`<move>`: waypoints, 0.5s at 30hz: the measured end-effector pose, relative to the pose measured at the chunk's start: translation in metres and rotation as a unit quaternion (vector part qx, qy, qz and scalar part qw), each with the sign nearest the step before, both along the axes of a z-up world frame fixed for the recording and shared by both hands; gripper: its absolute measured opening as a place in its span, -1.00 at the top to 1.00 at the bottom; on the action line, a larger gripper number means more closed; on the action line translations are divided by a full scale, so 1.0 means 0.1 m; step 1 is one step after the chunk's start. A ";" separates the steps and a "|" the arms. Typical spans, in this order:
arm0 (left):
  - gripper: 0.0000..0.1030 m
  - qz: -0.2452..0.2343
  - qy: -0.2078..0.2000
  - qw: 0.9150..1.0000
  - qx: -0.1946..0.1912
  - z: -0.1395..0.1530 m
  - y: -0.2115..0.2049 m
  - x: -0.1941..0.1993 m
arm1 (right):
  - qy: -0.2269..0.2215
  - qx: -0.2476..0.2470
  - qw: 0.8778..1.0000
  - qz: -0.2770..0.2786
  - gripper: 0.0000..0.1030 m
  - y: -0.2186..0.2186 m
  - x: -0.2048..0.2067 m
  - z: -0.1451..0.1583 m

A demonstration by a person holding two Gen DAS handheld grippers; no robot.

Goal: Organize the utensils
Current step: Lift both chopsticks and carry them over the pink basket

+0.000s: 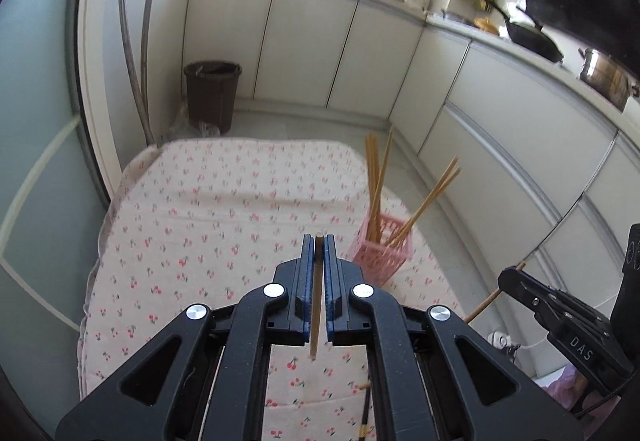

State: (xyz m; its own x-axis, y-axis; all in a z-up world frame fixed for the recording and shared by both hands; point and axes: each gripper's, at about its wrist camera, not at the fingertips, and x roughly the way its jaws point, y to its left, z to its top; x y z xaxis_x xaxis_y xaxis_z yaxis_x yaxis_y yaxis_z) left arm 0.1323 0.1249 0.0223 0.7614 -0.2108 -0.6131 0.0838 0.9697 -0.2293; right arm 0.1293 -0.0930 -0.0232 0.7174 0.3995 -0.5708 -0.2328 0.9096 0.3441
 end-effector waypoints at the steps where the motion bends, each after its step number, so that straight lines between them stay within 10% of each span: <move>1: 0.92 0.002 -0.016 1.000 -0.004 0.12 -0.01 0.00 | -0.008 0.005 1.000 -0.001 0.90 -0.03 -0.01 0.09; 15: 0.92 -0.029 -0.104 0.994 -0.029 0.99 -0.43 0.47 | -0.136 0.092 0.981 -0.100 0.90 -0.81 0.44 1.24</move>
State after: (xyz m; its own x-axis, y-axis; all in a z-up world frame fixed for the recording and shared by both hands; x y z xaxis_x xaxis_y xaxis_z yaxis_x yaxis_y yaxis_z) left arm 0.1797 0.0821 0.1212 0.8562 -0.2878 -0.4292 0.1899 0.9477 -0.2566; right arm 0.1729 -0.1745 0.1008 0.9077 0.3138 -0.2786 -0.1621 0.8746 0.4570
